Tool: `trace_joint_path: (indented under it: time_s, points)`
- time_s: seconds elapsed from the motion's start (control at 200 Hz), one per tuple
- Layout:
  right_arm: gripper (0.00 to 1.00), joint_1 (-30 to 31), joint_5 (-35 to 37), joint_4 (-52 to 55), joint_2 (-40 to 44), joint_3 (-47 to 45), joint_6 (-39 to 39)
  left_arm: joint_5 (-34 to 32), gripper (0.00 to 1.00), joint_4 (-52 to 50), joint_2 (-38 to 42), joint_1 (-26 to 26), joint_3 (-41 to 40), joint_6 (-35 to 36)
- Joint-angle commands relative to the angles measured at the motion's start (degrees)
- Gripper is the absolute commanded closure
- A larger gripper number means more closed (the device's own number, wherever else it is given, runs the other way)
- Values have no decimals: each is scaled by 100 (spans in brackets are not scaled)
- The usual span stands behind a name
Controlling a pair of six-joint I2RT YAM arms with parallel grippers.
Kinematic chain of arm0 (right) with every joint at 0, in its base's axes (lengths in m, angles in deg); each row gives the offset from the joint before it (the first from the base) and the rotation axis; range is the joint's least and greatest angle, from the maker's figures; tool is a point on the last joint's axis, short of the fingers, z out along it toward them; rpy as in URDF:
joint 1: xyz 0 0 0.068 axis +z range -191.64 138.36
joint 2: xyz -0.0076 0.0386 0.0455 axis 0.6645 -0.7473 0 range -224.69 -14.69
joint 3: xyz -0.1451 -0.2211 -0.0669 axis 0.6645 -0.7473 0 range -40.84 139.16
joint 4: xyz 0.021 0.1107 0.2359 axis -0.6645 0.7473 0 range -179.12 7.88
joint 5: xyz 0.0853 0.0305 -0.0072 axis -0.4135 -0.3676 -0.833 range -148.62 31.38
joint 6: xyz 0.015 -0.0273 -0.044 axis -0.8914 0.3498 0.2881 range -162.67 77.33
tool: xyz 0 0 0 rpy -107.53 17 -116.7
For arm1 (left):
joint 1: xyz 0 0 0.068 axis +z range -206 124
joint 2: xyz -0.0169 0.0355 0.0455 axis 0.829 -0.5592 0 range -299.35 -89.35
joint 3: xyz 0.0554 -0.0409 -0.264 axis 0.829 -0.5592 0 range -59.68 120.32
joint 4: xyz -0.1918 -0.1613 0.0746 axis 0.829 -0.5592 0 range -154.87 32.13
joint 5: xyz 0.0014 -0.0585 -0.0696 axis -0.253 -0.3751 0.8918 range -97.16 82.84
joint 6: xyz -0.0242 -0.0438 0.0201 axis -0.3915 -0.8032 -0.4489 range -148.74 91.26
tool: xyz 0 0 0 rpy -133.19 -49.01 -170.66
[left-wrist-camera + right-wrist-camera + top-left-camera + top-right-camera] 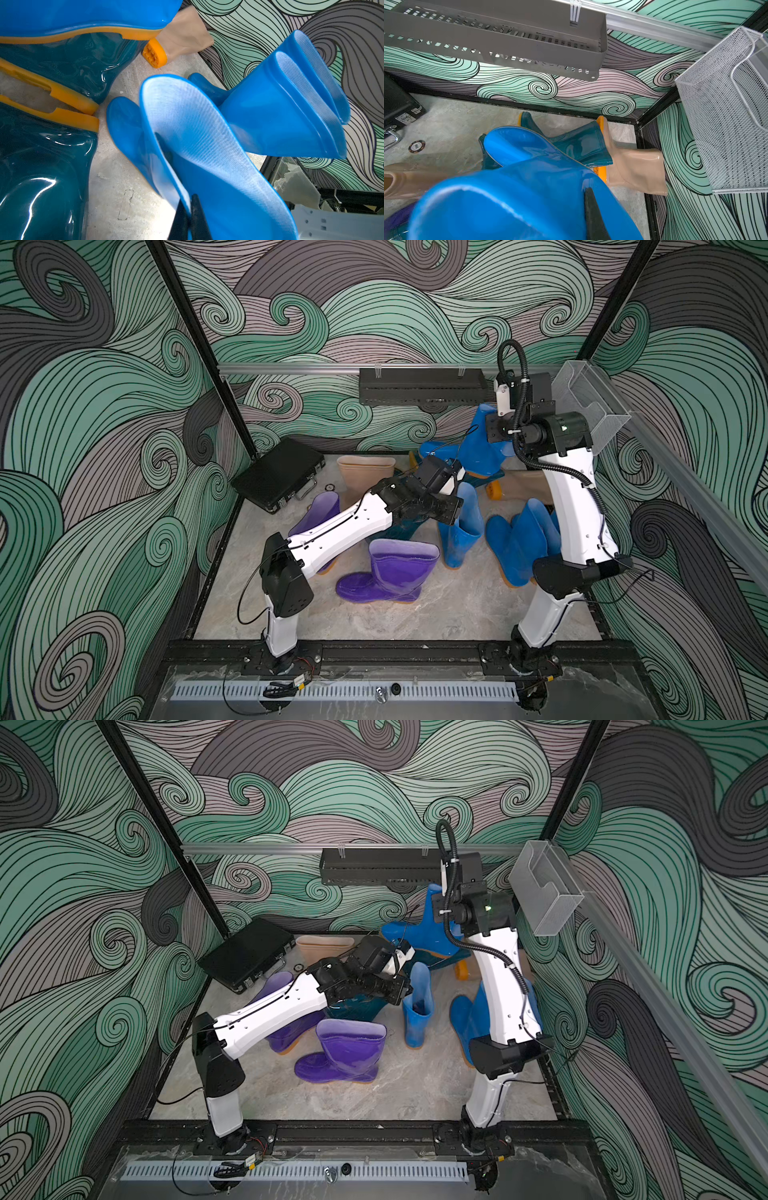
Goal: Match and arrange rain boots in pairs
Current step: Move the rain boot to the center of the board.
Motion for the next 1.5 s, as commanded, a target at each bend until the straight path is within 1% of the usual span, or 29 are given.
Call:
trace_joint_path:
  time_s: [0.0, 0.125, 0.24, 0.375, 0.5, 0.6, 0.685, 0.75, 0.836, 0.971, 1.111, 1.226, 1.306, 1.386, 1.496]
  points:
    - [100, -48, -250, -150, 37, 341, -436, -187, 100, 356, 564, 58, -176, 102]
    - [100, -48, -202, 356, 97, 303, -826, -224, 100, 539, 742, 239, -480, -134]
    - [100, -46, -71, 669, 442, -127, -1272, -322, 100, 844, 991, 369, -828, -232]
    - [100, -48, 88, 691, 1024, -784, -1675, -431, 100, 909, 1264, 529, -1116, -261]
    - [100, -57, 213, 829, 1321, -1019, -1874, -466, 100, 885, 1479, 784, -1366, -322]
    - [100, -52, 143, 1027, 1423, -1047, -2053, -441, 100, 888, 1654, 1016, -1546, -406]
    - [100, -47, -160, 1151, 1503, -1099, -2215, -415, 100, 983, 1746, 1106, -1658, -461]
    - [100, -38, -344, 1287, 1563, -1194, -2353, -354, 100, 1016, 1725, 1111, -1628, -475]
    - [100, 42, -468, 1343, 1713, -1538, -2545, -203, 100, 1072, 1627, 1107, -1574, -555]
    - [100, 169, -469, 1342, 2084, -2186, -2893, -122, 100, 1107, 1492, 1118, -1464, -593]
    - [100, 253, -231, 1336, 2524, -2667, -3252, -91, 100, 1139, 1432, 1121, -1338, -573]
    - [100, 414, -249, 1330, 2791, -3079, -3484, 43, 100, 1148, 1323, 1128, -1203, -617]
    - [100, 504, -365, 1324, 2876, -3390, -3524, 165, 100, 1169, 1235, 1103, -1114, -694]
    - [100, 533, -681, 1240, 2917, -3751, -3511, 324, 100, 1217, 1139, 1072, -993, -779]
    - [100, 577, -933, 1235, 2985, -4096, -3576, 414, 100, 1227, 1027, 963, -783, -889]
